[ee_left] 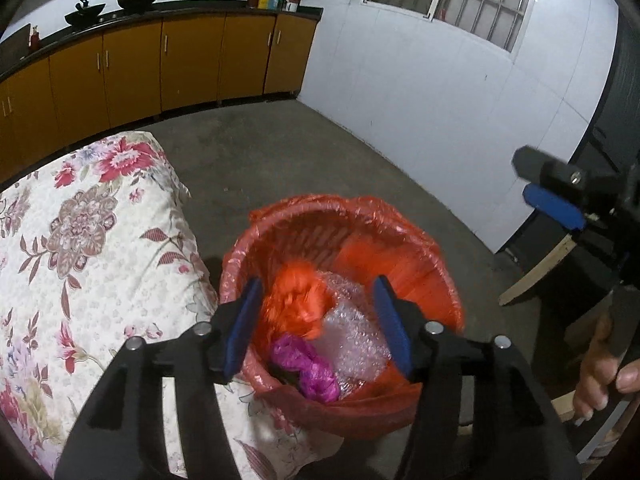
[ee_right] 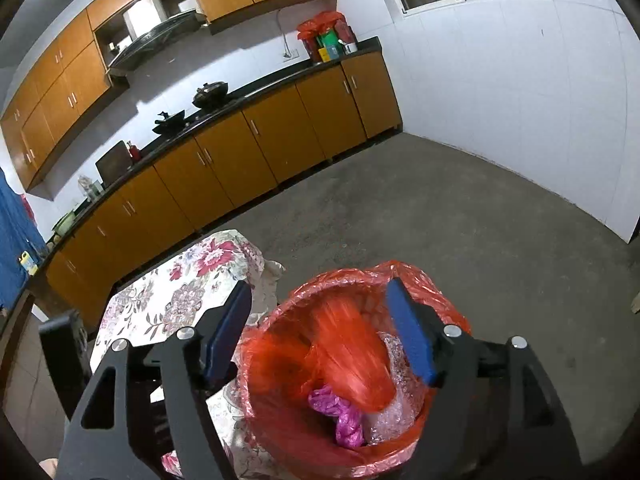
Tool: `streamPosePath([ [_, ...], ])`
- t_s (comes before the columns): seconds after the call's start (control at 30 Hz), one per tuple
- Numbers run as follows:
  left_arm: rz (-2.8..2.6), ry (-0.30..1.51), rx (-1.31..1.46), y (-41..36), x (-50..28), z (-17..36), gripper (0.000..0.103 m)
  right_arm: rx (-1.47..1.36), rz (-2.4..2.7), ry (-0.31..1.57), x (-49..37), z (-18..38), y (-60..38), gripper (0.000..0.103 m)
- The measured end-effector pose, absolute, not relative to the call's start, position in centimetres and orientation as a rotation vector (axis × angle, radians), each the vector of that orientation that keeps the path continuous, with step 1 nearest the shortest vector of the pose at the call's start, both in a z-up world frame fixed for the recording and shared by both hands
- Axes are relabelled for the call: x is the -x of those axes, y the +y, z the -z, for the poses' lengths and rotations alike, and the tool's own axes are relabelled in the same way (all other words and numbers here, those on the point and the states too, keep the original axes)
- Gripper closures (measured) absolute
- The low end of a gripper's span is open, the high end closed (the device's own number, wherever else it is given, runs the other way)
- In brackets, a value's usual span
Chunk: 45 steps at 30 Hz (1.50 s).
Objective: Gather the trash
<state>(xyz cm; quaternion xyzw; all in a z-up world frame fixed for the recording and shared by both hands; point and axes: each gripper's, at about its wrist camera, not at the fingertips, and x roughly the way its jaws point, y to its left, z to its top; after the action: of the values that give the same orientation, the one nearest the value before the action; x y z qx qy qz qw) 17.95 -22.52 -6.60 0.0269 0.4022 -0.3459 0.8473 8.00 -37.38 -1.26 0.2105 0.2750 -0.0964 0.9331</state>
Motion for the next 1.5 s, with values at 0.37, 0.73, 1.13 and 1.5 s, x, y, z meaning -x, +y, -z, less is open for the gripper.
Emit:
streamPosePath([
  [0.37, 0.521, 0.632, -0.134, -17.3, -13.3, 3.0, 0.004, -0.249, 0.301, 0.477, -3.3, -1.6, -34.1, 0.002],
  [0.73, 0.299, 0.537, -0.136, -11.8, -8.3, 0.8, 0.004, -0.230, 0.311, 0.496, 0.2, -0.7, -29.1, 0.002],
  [1.13, 0.198, 0.477, -0.043, -4.6, -2.9, -1.0, 0.004, -0.122, 0.292, 0.509, 3.2, 0.0, -23.1, 0.002],
  [1.5, 0.125, 0.461, -0.027, -1.7, 0.5, -0.3, 0.004, -0.085, 0.306, 0.481, 5.3, 0.3, -20.3, 0.002],
])
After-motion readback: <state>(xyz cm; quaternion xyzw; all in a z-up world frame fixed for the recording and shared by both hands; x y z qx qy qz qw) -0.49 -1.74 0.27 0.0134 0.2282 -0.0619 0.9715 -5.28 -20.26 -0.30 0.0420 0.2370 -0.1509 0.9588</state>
